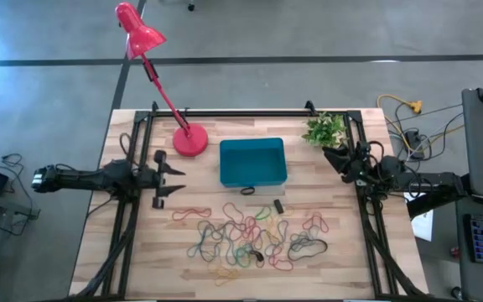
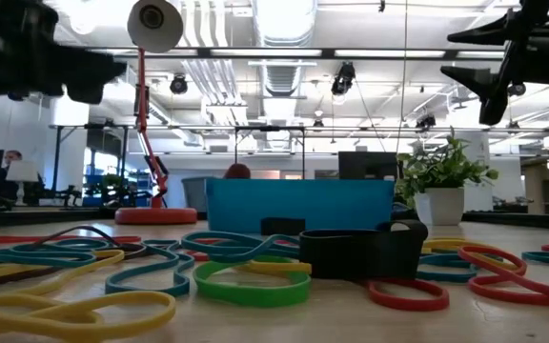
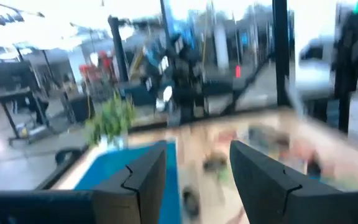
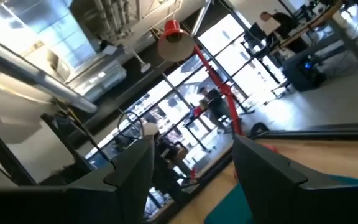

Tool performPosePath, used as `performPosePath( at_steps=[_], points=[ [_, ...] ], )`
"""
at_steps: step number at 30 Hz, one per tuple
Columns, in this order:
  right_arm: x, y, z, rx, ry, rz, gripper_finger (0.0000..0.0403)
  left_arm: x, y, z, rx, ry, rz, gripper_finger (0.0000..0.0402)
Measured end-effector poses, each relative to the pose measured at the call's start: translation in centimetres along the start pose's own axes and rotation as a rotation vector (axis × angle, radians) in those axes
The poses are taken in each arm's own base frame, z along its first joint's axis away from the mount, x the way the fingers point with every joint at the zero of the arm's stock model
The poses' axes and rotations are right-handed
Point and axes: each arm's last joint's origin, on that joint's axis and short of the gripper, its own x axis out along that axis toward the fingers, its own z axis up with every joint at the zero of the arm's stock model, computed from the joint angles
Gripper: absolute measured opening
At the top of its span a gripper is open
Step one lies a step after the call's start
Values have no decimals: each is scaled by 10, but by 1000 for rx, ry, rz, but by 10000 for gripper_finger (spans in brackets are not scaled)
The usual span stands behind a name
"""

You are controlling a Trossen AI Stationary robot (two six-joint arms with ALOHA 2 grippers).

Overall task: Pick and place rubber bands into bin
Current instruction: Put the black rubber band into the blue bin

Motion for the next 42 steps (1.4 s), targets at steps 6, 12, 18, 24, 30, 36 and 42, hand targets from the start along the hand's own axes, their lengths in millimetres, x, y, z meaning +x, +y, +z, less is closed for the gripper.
performPosePath(
  at_steps=[6, 12, 18, 24, 30, 36, 42],
  points=[
    [0, 0, -3, 13, 51, 27, 206, -3, 3, 25, -247, -266, 3, 162],
    [0, -1, -7, 90, 124, 43, 206, -13, 7, 48, -317, -523, -14, 162],
    [0, 1, -11, 74, 233, 146, 206, -24, 9, 63, -517, -725, -105, 162],
    [0, 1, -13, 33, 263, 165, 206, -30, 9, 69, -519, -798, -142, 162],
    [0, 1, -13, 54, 266, 160, 206, -28, 10, 69, -539, -792, -99, 162],
    [0, 2, -13, 52, 285, 184, 206, -20, 10, 65, -542, -731, -84, 162],
    [2, 1, -11, 93, 214, 116, 206, -15, 13, 61, -544, -701, 66, 162]
  ],
)
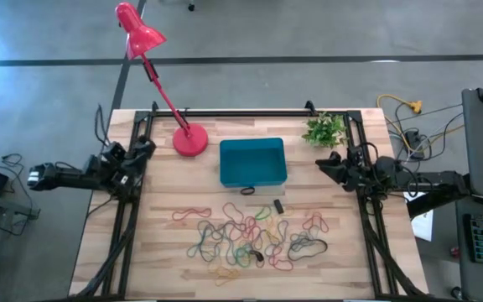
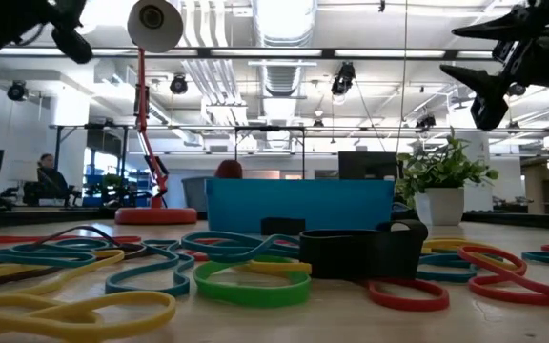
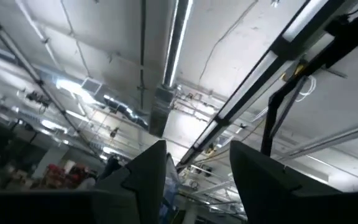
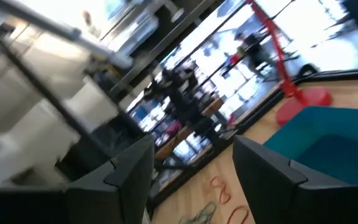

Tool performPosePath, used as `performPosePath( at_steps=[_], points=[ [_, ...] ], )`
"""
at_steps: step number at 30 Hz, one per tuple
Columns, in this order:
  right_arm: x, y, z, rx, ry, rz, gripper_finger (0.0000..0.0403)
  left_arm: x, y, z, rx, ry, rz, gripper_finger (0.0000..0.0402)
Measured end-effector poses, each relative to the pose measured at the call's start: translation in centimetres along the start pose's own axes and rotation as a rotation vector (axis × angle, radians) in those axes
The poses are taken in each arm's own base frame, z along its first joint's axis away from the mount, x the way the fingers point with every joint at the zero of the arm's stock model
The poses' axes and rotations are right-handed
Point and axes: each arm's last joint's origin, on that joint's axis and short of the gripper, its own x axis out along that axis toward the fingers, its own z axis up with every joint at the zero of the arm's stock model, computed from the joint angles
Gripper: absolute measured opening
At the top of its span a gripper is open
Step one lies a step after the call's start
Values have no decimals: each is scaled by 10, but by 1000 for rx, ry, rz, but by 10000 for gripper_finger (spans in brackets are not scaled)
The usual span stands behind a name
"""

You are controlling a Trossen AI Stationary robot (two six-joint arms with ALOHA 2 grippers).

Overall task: Pick and place rubber bands into bin
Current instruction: Put the black rubber band into the blue bin

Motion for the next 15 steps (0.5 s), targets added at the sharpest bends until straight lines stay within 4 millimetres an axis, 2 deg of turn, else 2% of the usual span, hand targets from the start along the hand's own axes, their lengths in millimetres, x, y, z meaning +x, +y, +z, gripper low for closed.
performPosePath(
  at_steps=[3, 8, 12, 15],
  points=[
    [2, 3, 3, 61, -37, 34, 206, 1, 3, -10, -59, 96, 17, 162],
    [12, 22, 13, 82, -50, 155, 206, 7, 10, -36, -202, 387, 110, 162],
    [39, 57, 35, -91, -9, 165, 206, 19, 9, -42, -206, 438, 106, 162],
    [65, 80, 45, -201, 139, 124, 205, 27, 8, -46, -206, 464, 98, 162]
  ],
)
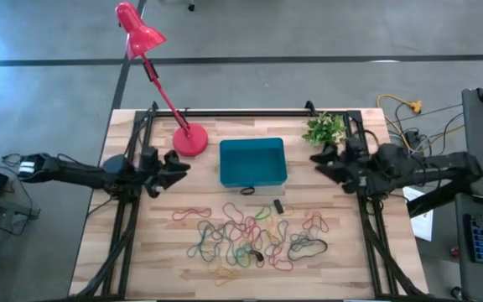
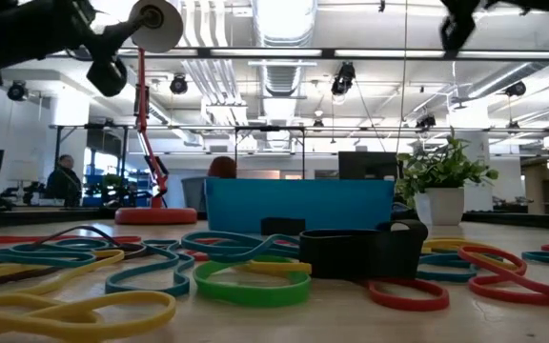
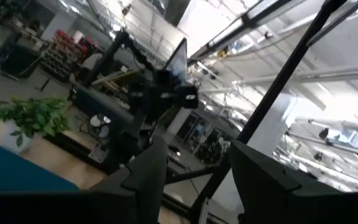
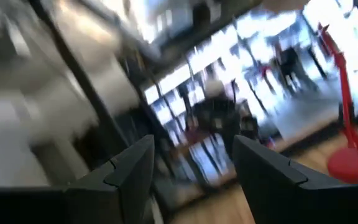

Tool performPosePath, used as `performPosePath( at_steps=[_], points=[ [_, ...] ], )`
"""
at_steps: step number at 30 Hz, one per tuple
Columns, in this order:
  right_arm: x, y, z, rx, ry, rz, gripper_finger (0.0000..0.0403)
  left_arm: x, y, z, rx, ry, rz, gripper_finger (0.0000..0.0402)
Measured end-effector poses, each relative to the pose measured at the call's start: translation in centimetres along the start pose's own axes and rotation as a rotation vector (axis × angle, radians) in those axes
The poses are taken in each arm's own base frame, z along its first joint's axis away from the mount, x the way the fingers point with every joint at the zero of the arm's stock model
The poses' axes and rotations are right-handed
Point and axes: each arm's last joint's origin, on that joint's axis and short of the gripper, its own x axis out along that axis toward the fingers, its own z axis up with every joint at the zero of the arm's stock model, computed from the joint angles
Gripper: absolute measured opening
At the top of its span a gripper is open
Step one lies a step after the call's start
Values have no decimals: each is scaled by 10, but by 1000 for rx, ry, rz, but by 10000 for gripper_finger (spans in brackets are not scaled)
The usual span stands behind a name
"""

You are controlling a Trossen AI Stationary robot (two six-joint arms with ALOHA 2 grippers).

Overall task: Pick and place rubber bands into bin
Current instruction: Put the black rubber band into the blue bin

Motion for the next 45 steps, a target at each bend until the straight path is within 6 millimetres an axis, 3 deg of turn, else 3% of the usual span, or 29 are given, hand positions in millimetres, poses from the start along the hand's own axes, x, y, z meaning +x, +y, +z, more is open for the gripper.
performPosePath(
  at_steps=[3, 7, 11, 16, 21, 32, 45],
  points=[
    [21, 7, 4, -11, 314, -163, 205, 7, -1, -2, -1, 45, -17, 162],
    [31, 8, -8, 5, 771, -515, 205, 12, 3, -9, -43, 121, -19, 162],
    [52, 15, -31, -7, 955, -692, 205, 13, 8, -17, -81, 176, -7, 162],
    [87, 19, -65, 15, 1001, -797, 205, 16, 12, -25, -83, 225, 17, 162],
    [109, 10, -91, 118, 977, -963, 205, 18, 16, -31, -87, 275, 24, 162],
    [114, -10, -126, 366, 837, -1240, 206, 18, 16, -35, -98, 349, -37, 162],
    [138, -29, -169, 317, 898, -1200, 206, 15, 16, -37, -103, 370, -61, 162]
  ],
)
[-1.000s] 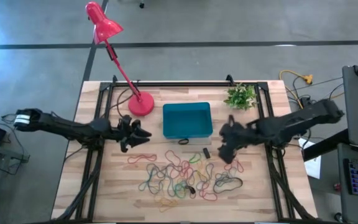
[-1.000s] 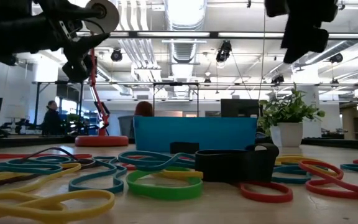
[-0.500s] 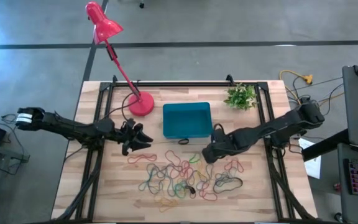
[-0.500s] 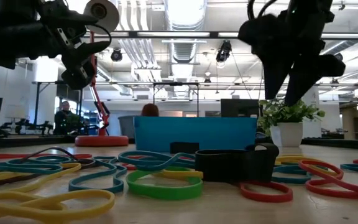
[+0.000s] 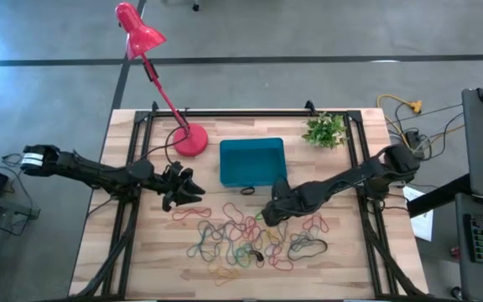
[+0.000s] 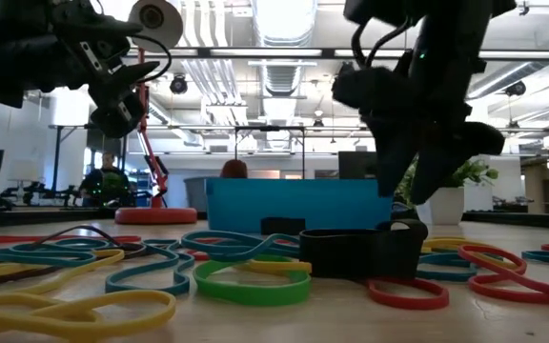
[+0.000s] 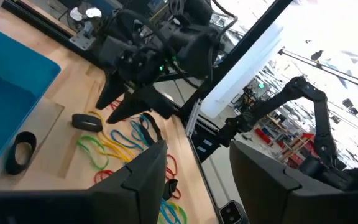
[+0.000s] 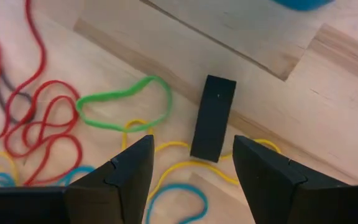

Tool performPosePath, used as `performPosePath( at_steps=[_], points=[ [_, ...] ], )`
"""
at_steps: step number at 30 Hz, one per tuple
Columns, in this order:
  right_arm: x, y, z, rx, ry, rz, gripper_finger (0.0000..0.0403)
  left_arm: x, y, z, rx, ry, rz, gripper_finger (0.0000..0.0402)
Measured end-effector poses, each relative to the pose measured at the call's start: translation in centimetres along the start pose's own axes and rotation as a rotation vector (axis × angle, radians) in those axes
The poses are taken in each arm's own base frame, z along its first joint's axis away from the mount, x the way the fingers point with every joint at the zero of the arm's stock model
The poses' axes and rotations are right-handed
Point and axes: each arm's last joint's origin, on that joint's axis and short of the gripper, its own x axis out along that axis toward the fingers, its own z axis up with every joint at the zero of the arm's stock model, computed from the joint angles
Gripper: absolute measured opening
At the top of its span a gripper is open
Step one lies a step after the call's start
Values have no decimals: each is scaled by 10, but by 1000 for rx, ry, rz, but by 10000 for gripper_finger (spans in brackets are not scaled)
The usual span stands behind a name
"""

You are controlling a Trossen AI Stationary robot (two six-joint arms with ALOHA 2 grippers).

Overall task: Pick and place rubber bands into bin
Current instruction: Put the black rubber band into the blue bin

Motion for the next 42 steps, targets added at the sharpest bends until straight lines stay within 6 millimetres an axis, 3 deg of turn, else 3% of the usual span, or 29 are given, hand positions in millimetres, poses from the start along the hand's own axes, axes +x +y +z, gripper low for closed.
performPosePath(
  at_steps=[8, 29, 33, 40, 42],
  points=[
    [19, -2, 0, 18, 9, -64, 206, 0, 0, 0, -1, 1, 1, 162],
    [36, -5, 5, 20, 15, -96, 200, 0, 1, 0, -1, -3, 9, 162],
    [36, -5, 6, -2, 16, -95, 156, 0, 1, 0, -1, -2, 9, 162],
    [33, -3, 6, -26, 19, -80, 23, 0, 1, 0, -1, -2, 9, 162],
    [29, -3, 7, -27, 17, -69, 15, 0, 1, 0, -2, -2, 10, 162]
  ],
)
